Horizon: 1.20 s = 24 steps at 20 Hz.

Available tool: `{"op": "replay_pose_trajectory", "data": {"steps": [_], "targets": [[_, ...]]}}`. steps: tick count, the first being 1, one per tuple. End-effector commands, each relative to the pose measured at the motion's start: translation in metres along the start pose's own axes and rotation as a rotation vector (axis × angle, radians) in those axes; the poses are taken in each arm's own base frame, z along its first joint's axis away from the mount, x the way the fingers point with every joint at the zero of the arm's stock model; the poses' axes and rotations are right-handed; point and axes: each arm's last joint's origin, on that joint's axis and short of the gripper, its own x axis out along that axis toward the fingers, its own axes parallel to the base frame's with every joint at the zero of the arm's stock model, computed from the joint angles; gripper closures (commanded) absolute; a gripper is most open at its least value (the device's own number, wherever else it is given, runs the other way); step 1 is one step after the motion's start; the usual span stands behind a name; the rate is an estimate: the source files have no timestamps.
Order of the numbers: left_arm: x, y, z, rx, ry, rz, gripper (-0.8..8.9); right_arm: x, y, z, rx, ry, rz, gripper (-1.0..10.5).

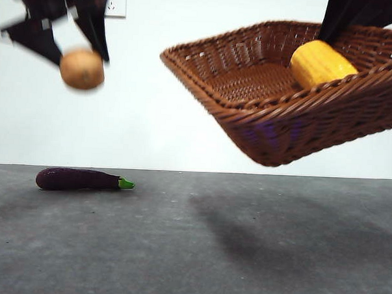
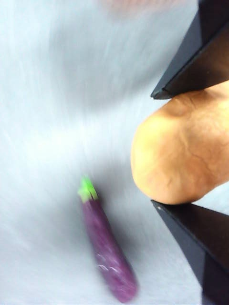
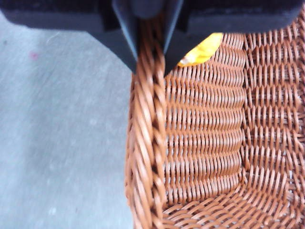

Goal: Help me put the vegetables on the table into the basket

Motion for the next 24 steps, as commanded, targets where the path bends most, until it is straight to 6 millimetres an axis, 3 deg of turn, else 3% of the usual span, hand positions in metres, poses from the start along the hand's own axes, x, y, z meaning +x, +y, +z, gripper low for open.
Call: {"op": "replay_pose_trajectory", "data": {"steps": [1, 5, 8, 10, 12, 20, 24], "targets": [[-0.046, -0.024, -0.009, 0.168, -0.056, -0.092, 8.21, 0.013, -0.002, 0.002, 0.068, 0.02, 0.008, 9.6], [-0.093, -0.061, -0.031, 0.306, -0.105, -0.197, 8.21, 0.04, -0.007, 0.004, 0.124, 0.073, 0.038, 9.6], [-0.096, -0.09, -0.042, 0.408, -0.076, -0.295, 8.2, 0.051, -0.001, 0.004, 0.125, 0.101, 0.076, 9.6], [-0.08, -0.106, -0.052, 0.472, -0.039, -0.341, 8.2, 0.054, 0.008, 0.004, 0.106, 0.098, 0.097, 9.6], [-0.053, -0.115, -0.064, 0.501, -0.012, -0.339, 8.2, 0.055, 0.013, 0.005, 0.109, 0.083, 0.111, 9.6], [0.044, -0.134, -0.083, 0.499, 0.118, -0.361, 8.2, 0.055, 0.014, 0.006, 0.114, 0.08, 0.123, 9.6], [0.072, -0.145, -0.093, 0.483, 0.191, -0.372, 8.21, 0.055, 0.014, 0.006, 0.113, 0.081, 0.123, 9.6]]}}
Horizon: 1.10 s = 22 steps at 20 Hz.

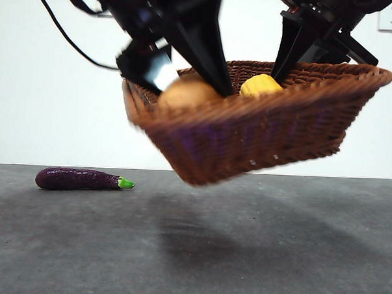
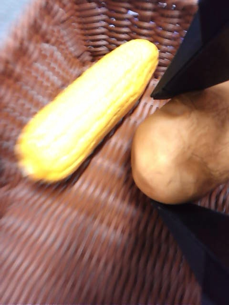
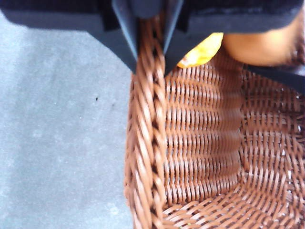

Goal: Help me put the vegetables on the table into the basket

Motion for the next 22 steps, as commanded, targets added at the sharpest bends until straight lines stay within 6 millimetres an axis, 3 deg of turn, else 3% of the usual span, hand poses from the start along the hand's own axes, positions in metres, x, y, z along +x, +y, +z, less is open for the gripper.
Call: {"op": "replay_pose_trajectory", "data": {"steps": [1, 4, 5, 7, 8, 12, 16, 19, 22], "targets": [[0.01, -0.006, -0.002, -0.011, 0.027, -0.023, 8.21, 0.001, 0.001, 0.001, 0.011, -0.012, 0.013, 9.6], [0.015, -0.012, -0.002, -0.03, 0.038, -0.04, 7.72, 0.001, 0.0, 0.002, 0.008, -0.016, 0.013, 9.6], [0.015, -0.013, -0.002, -0.036, 0.039, -0.043, 6.74, 0.001, 0.0, 0.002, 0.008, -0.015, 0.013, 9.6], [0.014, -0.014, -0.003, -0.048, 0.048, -0.045, 3.6, 0.001, 0.0, 0.002, 0.008, -0.015, 0.013, 9.6], [0.014, -0.014, -0.004, -0.05, 0.057, -0.044, 2.96, 0.001, 0.0, 0.002, 0.008, -0.012, 0.012, 9.6], [0.01, -0.014, -0.005, -0.052, 0.062, -0.043, 2.97, 0.001, 0.0, 0.001, 0.008, -0.01, 0.011, 9.6], [-0.013, -0.018, 0.0, -0.038, -0.006, -0.039, 2.97, 0.001, 0.0, 0.002, -0.001, -0.012, 0.013, 9.6], [-0.042, -0.02, -0.002, -0.038, -0.055, -0.018, 2.97, 0.001, 0.001, 0.001, -0.025, -0.002, 0.041, 9.6], [-0.085, -0.019, -0.008, -0.051, -0.134, 0.112, 2.97, 0.001, 0.002, 0.001, -0.057, 0.004, 0.081, 9.6]]}}
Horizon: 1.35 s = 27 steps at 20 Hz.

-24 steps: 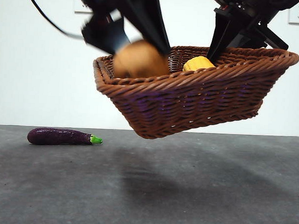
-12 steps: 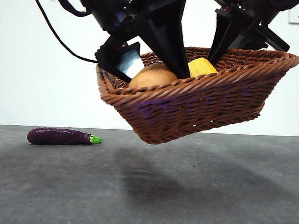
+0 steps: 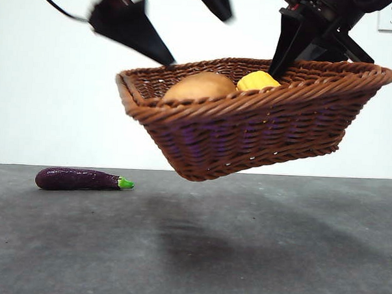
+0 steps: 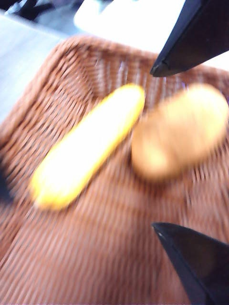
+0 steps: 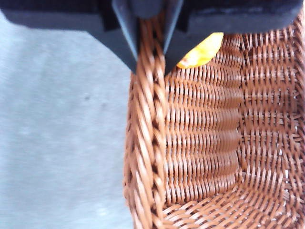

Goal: Help me put the vegetables on the table into the basket

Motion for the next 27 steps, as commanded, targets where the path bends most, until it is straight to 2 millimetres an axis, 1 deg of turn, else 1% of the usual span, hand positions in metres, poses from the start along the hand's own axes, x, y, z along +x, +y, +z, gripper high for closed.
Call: {"op": "replay_pose_trajectory", "data": {"steps": [1, 3, 5, 7, 9, 11, 13, 15, 18, 20, 23, 25, 27], "targets": [[-0.037, 0.004, -0.003, -0.014, -0.077, 0.143, 2.97, 0.001, 0.001, 0.001, -0.035, -0.001, 0.043, 9.6], [-0.066, 0.011, -0.009, -0.007, -0.126, 0.274, 2.97, 0.001, 0.002, 0.001, -0.038, 0.004, 0.077, 9.6], [-0.088, 0.022, -0.014, 0.02, -0.135, 0.38, 2.97, 0.001, 0.003, 0.001, -0.042, -0.001, 0.1, 9.6], [-0.099, 0.04, -0.018, 0.061, -0.1, 0.478, 2.98, 0.001, 0.003, 0.003, -0.048, -0.015, 0.102, 9.6], [-0.099, 0.064, -0.02, 0.097, -0.046, 0.552, 2.98, 0.0, 0.004, 0.004, -0.054, -0.031, 0.104, 9.6], [-0.091, 0.095, -0.021, 0.108, 0.007, 0.605, 2.98, 0.0, 0.004, 0.006, -0.05, -0.043, 0.102, 9.6], [-0.08, 0.128, -0.023, 0.097, 0.043, 0.593, 3.01, 0.0, 0.004, 0.007, -0.049, -0.057, 0.104, 9.6], [-0.066, 0.163, -0.023, 0.056, 0.076, 0.545, 3.01, 0.0, 0.004, 0.007, -0.045, -0.057, 0.1, 9.6], [-0.046, 0.207, -0.013, 0.013, 0.074, 0.51, 3.01, 0.0, 0.004, 0.007, -0.053, -0.058, 0.096, 9.6], [-0.034, 0.233, -0.001, 0.029, 0.077, 0.489, 3.01, 0.0, 0.004, 0.007, -0.067, -0.056, 0.095, 9.6], [-0.013, 0.267, 0.01, 0.078, 0.109, 0.406, 3.01, -0.001, 0.001, 0.006, -0.083, -0.049, 0.089, 9.6], [0.002, 0.289, 0.013, 0.078, 0.121, 0.349, 3.01, -0.002, -0.003, 0.007, -0.079, -0.055, 0.084, 9.6], [0.018, 0.31, 0.009, 0.063, 0.13, 0.307, 3.01, -0.004, -0.007, 0.008, -0.077, -0.061, 0.079, 9.6]]}}
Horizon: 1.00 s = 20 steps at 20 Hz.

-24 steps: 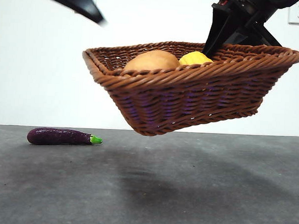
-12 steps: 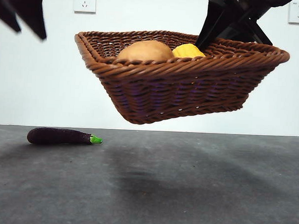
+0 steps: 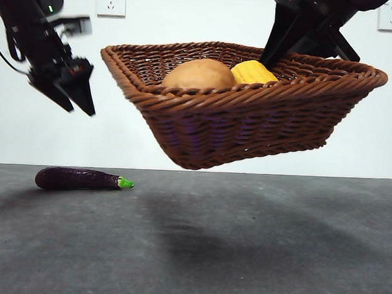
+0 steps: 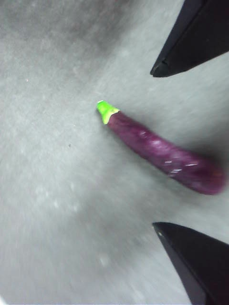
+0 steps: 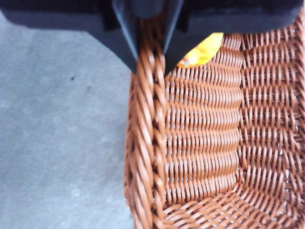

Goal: Help me put the vegetables on the table into the basket

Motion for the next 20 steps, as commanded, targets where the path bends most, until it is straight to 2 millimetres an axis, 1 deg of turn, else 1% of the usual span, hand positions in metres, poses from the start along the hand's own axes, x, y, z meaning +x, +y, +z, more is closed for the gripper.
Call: {"op": "replay_pose_trajectory", "data": {"steps": [1, 4, 8, 12, 17, 20], "targets": [[0.025, 0.012, -0.007, 0.016, 0.028, -0.041, 3.01, -0.002, -0.005, 0.002, -0.003, -0.017, 0.005, 9.6], [0.048, 0.018, -0.019, 0.043, 0.069, -0.071, 3.01, -0.005, -0.012, 0.003, 0.007, -0.026, -0.012, 9.6], [0.07, 0.027, -0.034, 0.043, 0.1, -0.079, 3.01, -0.009, -0.018, 0.003, 0.004, -0.036, -0.029, 9.6], [0.081, 0.031, -0.045, 0.041, 0.123, -0.092, 3.02, -0.009, -0.018, 0.004, -0.004, -0.044, -0.028, 9.6], [0.099, 0.032, -0.055, 0.025, 0.151, -0.118, 3.11, -0.009, -0.018, 0.004, -0.004, -0.047, -0.028, 9.6], [0.101, 0.032, -0.057, 0.018, 0.158, -0.115, 3.32, -0.009, -0.018, 0.005, -0.006, -0.049, -0.028, 9.6]]}}
